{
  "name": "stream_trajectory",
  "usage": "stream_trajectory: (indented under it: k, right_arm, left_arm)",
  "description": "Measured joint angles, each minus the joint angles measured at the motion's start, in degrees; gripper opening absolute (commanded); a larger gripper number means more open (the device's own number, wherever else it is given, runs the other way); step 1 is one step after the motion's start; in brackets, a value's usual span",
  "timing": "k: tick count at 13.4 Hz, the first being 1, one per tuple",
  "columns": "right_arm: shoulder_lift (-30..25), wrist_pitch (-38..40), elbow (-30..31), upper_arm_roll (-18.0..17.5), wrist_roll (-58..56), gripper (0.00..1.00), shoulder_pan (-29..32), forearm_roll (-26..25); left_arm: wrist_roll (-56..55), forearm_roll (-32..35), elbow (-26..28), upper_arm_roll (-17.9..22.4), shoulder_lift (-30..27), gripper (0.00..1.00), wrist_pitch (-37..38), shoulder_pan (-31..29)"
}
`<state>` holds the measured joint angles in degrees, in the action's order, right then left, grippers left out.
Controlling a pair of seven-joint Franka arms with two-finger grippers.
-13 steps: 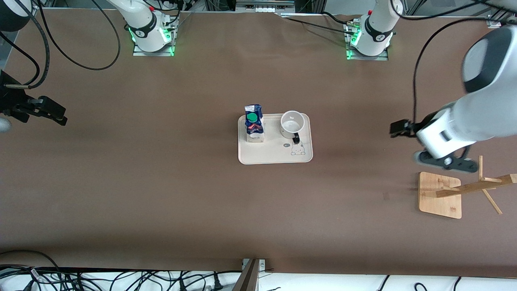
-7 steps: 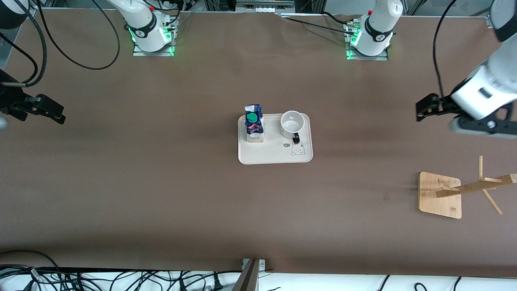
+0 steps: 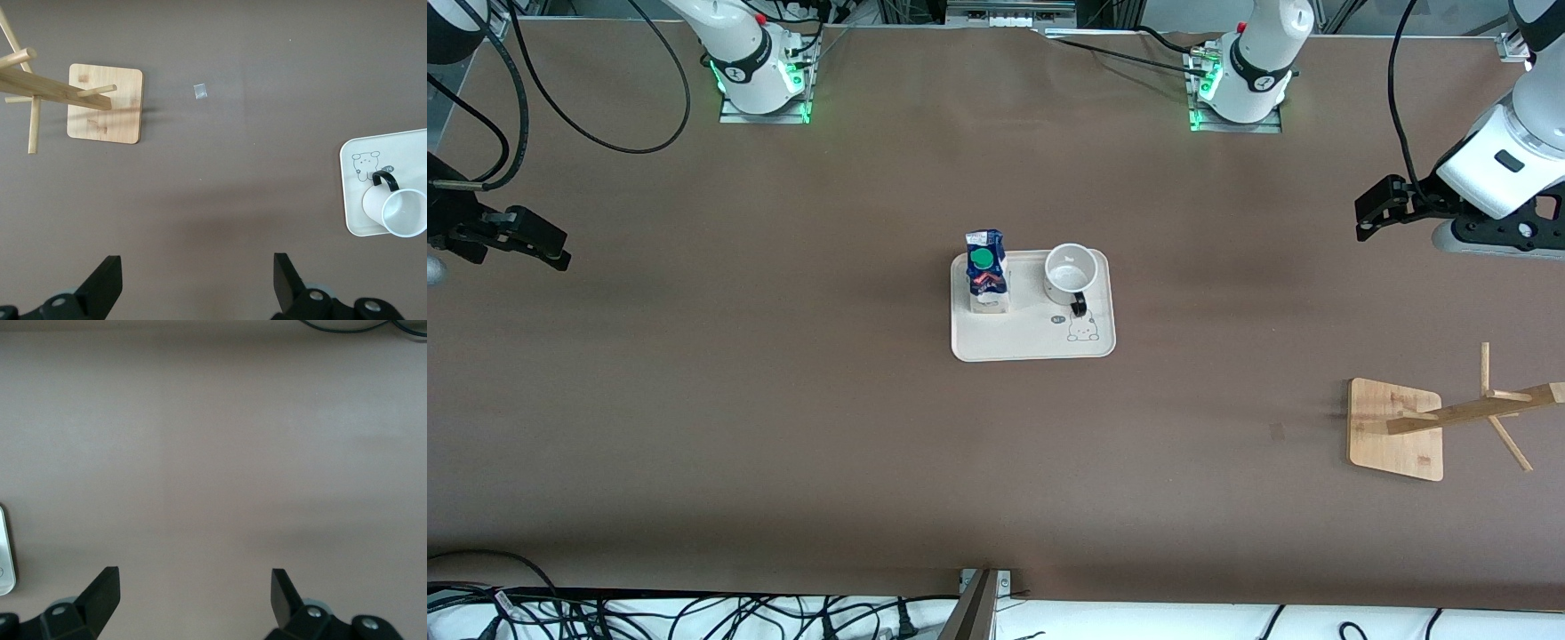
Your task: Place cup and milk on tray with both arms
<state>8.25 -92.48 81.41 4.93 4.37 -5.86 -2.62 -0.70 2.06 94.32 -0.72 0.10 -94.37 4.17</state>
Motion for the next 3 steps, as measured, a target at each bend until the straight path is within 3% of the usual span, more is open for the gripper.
stream_trajectory:
  k: [3]
  right_arm:
    - [0.0, 1.1, 0.0, -0.4, 0.0, 1.00, 0.0, 0.0]
  left_arm:
    - [0.0, 0.0, 0.1, 0.0, 0.1, 1.00, -0.2, 0.1]
